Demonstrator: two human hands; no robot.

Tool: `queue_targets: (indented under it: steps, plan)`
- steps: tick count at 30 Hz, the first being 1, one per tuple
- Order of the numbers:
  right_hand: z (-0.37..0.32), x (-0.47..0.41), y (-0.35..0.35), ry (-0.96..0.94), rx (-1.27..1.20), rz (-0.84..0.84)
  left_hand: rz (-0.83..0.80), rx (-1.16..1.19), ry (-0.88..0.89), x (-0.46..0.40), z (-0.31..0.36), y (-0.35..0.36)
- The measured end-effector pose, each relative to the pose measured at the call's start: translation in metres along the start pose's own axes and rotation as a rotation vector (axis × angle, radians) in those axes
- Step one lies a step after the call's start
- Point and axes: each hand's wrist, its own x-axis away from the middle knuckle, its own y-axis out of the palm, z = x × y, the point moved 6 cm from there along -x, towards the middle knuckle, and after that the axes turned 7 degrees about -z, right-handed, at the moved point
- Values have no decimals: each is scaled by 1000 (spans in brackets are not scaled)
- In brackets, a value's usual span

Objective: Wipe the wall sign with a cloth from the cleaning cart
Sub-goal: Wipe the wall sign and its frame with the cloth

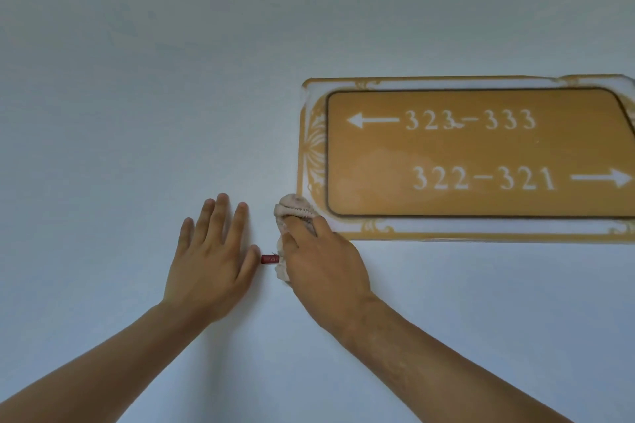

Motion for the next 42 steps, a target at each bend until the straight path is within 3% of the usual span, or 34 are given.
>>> queue_targets:
  steps: [11,14,19,22,36,42]
  plan:
    - [28,26,7,-154,-89,10,-10,-35,-67,-6,21,-29]
    - [62,5,-23,-74,-112,135,19,-22,-81,-27,33,-47]
    - [110,-56,-59,-20,-149,188,77,-9,-61,-71,42,-72]
    - [135,-92,-76,59,-248,221,27,-48,-35,-95,40,-75]
    - [142,-220,-62,200,-241,135,104,-80,80,-164,21,-82]
    - [126,-226,-61,183,9,190,166,-32,92,-161,11,-60]
